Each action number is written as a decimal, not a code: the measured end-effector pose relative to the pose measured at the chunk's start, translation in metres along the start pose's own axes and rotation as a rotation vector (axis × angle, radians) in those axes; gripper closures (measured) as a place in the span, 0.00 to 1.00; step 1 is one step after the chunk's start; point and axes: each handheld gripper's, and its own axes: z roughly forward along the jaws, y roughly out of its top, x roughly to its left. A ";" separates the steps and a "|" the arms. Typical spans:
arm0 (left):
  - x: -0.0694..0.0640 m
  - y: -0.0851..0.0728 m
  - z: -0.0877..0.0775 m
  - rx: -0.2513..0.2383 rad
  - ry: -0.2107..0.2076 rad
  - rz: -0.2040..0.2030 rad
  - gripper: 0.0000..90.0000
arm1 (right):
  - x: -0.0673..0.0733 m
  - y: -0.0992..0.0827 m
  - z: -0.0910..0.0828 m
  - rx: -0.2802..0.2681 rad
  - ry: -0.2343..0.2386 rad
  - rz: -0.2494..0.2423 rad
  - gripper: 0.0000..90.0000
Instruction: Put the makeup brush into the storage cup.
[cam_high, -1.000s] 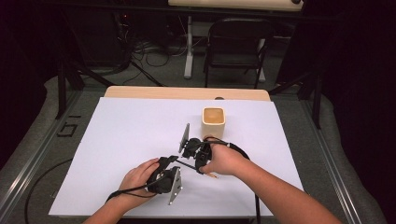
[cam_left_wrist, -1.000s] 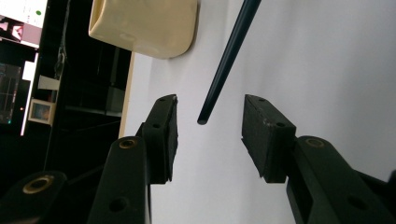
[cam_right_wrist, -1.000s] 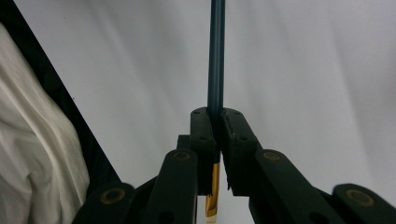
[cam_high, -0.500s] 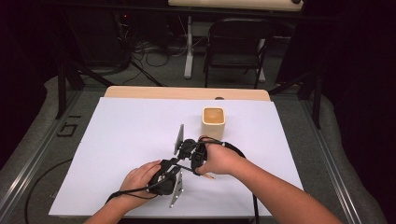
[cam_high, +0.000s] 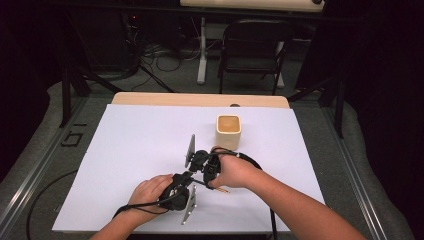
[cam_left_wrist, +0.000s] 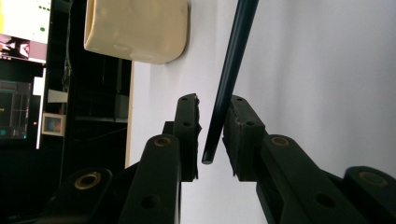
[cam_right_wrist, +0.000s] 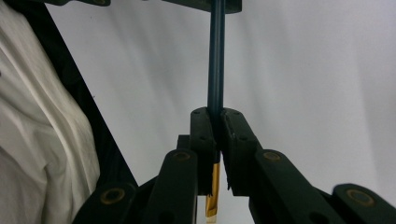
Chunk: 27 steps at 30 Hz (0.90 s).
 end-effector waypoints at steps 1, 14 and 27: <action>0.000 0.000 0.000 0.002 -0.002 0.001 0.85 | 0.000 0.000 0.000 0.000 -0.001 -0.001 0.93; -0.003 0.001 0.001 0.010 -0.012 0.037 0.92 | 0.000 0.000 0.000 0.001 0.000 -0.004 0.93; -0.006 0.001 0.002 0.020 0.000 0.089 0.95 | 0.000 0.001 0.000 -0.003 0.009 -0.010 0.93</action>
